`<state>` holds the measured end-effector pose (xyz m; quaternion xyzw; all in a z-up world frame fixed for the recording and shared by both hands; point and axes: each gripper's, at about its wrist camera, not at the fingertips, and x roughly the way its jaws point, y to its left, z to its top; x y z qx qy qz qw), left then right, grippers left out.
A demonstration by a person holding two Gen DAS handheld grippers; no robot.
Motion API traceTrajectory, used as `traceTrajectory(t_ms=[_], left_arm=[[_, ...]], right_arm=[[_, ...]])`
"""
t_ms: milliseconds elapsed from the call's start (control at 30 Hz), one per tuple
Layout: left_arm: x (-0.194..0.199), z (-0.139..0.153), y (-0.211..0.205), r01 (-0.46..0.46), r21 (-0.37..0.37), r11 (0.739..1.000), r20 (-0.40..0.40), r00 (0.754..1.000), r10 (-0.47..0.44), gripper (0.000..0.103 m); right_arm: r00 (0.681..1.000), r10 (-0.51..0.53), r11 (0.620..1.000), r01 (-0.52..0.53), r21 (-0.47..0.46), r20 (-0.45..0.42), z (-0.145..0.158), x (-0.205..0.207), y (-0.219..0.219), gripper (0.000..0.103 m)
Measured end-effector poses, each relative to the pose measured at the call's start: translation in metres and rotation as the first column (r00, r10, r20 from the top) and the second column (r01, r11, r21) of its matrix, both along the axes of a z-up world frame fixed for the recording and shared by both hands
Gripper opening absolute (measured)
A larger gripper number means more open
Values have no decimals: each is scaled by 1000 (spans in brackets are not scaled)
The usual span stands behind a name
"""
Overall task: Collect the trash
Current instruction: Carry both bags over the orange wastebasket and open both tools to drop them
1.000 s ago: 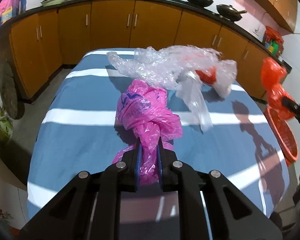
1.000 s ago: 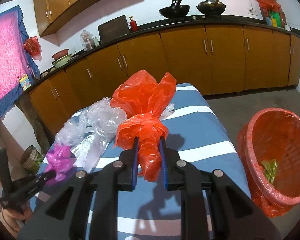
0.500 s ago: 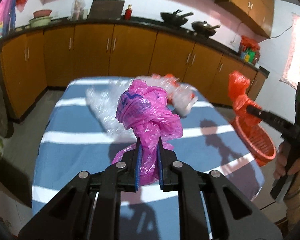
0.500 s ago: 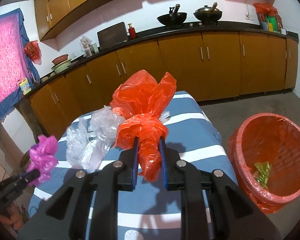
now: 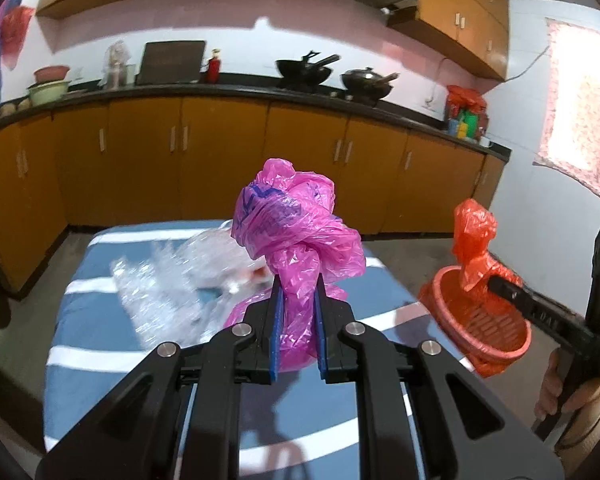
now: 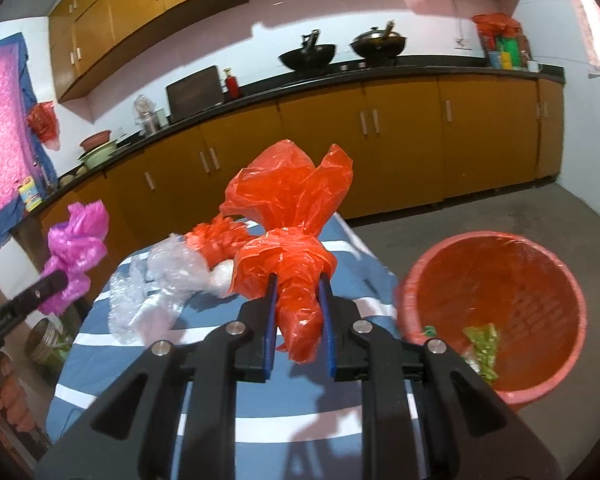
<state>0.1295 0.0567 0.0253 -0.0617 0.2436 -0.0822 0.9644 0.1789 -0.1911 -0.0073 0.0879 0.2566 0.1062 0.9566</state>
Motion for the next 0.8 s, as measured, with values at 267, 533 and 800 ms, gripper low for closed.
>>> traceTrajectory(t_ms=[267,533,800], left_arm=[[18,4,-46,95,-17,995,14,995,-95,13],[34,0,-93,178,-35,983,1,984,-178,13],[52,-5,-156,278,-24,960,-11,961,-278,13]], right_arm=[[995,-100,995,100,-14,6,-2,-7,-44,19],[981,-193,981,193,-36,1,-9,-9,-88,19],[962,-274,960,273,-60,-7,-17,-6,-126,19]])
